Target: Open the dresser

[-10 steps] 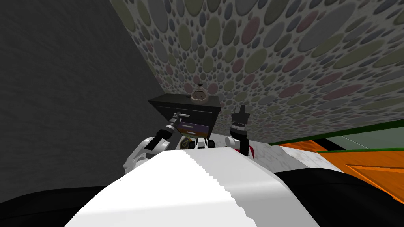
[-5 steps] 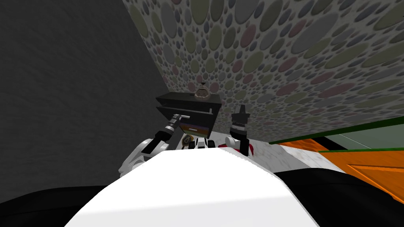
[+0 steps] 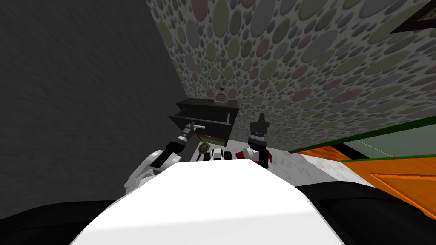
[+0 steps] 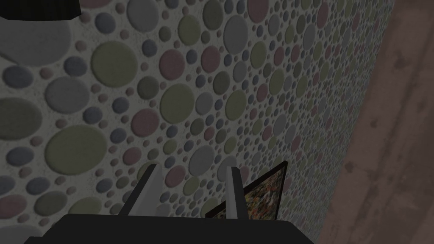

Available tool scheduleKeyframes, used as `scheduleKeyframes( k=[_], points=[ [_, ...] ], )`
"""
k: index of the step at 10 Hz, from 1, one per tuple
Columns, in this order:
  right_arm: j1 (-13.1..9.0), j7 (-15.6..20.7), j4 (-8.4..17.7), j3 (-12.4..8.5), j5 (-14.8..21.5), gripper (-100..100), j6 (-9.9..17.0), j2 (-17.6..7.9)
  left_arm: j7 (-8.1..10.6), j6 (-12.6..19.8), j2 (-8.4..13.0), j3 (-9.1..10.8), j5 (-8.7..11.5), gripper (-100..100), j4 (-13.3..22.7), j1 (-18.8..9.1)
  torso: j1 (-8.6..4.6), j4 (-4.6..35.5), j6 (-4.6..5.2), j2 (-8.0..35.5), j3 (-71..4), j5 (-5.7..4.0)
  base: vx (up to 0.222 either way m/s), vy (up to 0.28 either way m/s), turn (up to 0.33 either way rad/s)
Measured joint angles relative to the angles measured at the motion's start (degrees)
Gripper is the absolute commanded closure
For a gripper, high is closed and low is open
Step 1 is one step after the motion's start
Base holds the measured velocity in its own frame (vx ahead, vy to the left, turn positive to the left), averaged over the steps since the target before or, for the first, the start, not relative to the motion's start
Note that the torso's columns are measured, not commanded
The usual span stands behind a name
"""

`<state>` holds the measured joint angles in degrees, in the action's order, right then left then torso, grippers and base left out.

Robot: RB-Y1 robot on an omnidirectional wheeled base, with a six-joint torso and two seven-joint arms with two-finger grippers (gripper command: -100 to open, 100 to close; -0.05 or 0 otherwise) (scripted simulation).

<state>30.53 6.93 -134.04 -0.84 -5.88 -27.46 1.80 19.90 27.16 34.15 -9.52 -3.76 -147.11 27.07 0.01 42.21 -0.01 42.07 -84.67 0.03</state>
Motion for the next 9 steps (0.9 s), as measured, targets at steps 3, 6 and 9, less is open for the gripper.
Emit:
scheduleKeyframes(
  k=[3,6,9],
  points=[
    [0.0,0.0,0.0,0.0,0.0,0,0.0,0.0,2.47,4.4,3.4,2.97,3.0,-100,-1.1,-3.5,-0.07,0.0,0.02,-0.1,-0.1,-0.05,-0.012,-0.029,-0.024],
    [0.0,0.0,0.0,0.0,0.0,0,0.0,0.0,4.52,8.4,6.1,5.09,5.5,-100,-1.7,-6.8,0.02,0.2,-0.03,0.4,0.2,-0.07,-0.029,-0.015,-0.028],
    [0.0,0.0,0.0,0.0,0.0,0,0.0,0.0,6.22,12.5,8.1,6.17,7.5,-100,-2.0,-9.6,-0.10,0.6,-0.09,0.7,0.3,-0.28,-0.023,-0.013,-0.013]
  ],
)
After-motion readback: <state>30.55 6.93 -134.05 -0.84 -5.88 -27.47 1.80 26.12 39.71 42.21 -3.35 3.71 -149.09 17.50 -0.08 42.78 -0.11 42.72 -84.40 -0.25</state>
